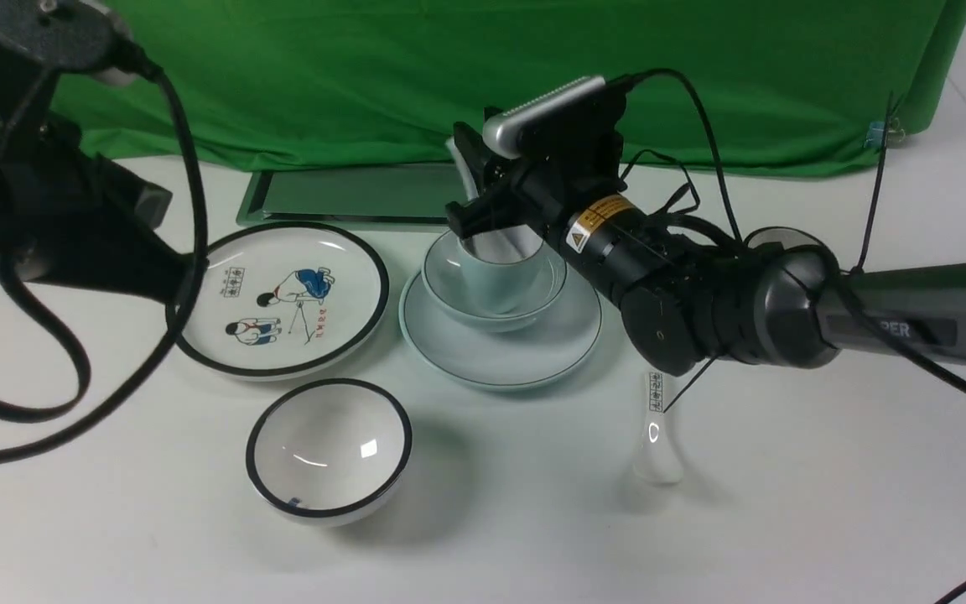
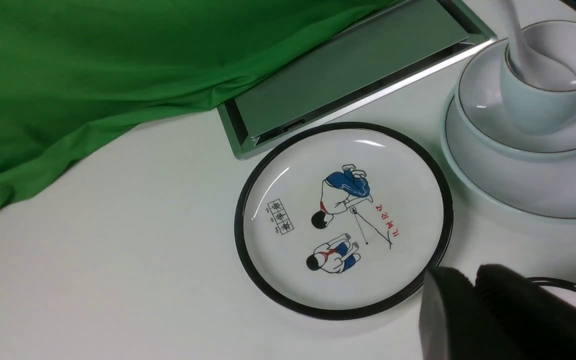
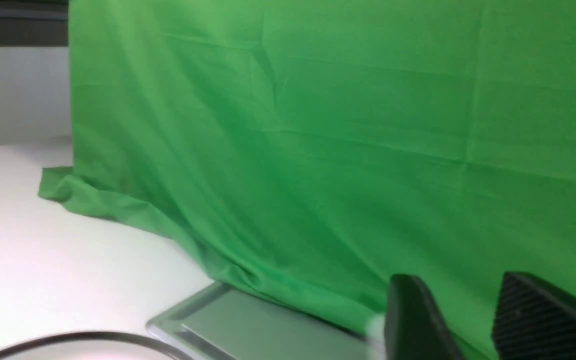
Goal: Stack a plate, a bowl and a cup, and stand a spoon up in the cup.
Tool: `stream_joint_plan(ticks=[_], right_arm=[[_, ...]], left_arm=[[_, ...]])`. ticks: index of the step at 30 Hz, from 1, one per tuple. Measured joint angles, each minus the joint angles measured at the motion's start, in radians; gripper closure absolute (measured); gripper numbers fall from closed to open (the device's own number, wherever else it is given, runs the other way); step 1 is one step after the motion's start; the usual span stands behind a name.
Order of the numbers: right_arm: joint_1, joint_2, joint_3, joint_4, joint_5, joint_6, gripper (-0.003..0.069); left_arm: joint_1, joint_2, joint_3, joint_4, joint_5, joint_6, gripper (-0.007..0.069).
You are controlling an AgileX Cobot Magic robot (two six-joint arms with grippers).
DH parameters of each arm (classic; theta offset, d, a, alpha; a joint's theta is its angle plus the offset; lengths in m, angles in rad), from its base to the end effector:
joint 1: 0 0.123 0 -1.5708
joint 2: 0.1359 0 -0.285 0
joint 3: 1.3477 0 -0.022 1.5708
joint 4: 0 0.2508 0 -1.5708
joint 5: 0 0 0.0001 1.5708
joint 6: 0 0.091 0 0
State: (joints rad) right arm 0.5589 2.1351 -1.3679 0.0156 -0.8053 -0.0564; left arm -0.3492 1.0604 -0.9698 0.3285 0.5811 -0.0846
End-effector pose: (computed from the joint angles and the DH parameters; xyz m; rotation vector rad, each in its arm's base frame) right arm 0.4099 0.2551 0.2116 -0.4253 1.3952 0.4119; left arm 0.2146 -0.0609 0.3618 0.4666 2.0701 0.0970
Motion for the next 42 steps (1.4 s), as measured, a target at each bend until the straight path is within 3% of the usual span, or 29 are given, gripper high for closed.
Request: stream_joint_plan(ticks=[6, 9, 12, 15, 26, 33, 42], right_arm=[[-0.002, -0.147, 0.001, 0.002, 0.283, 0.007, 0.0367], [-0.002, -0.332, 0.001, 0.003, 0.532, 0.024, 0.0493], [-0.002, -0.514, 0.014, 0.003, 0.668, 0.041, 0.0617], [0.004, -0.677, 0.077, 0.003, 0.683, 0.009, 0.0649], [0.031, -1.196, 0.491, 0.004, 0.688, -0.021, 0.0649], [0.031, -1.397, 0.657, 0.005, 0.711, -0.021, 0.0644], [0.031, -1.472, 0.704, 0.005, 0.75, -0.02, 0.0622]], left_arm=[[0.0, -0.057, 0.021, -0.038, 0.038, -0.048, 0.0611], [0.0, -0.213, 0.132, -0.061, 0.045, -0.072, 0.061], [0.0, -0.375, 0.247, -0.068, 0.027, -0.113, 0.0607], [0.0, -0.564, 0.352, -0.081, 0.003, -0.145, 0.0603], [0.0, -0.997, 0.51, -0.106, 0.004, -0.168, 0.0594], [0.0, -1.031, 0.51, -0.107, 0.004, -0.171, 0.0589], [0.0, -1.031, 0.511, -0.107, 0.004, -0.171, 0.0582]])
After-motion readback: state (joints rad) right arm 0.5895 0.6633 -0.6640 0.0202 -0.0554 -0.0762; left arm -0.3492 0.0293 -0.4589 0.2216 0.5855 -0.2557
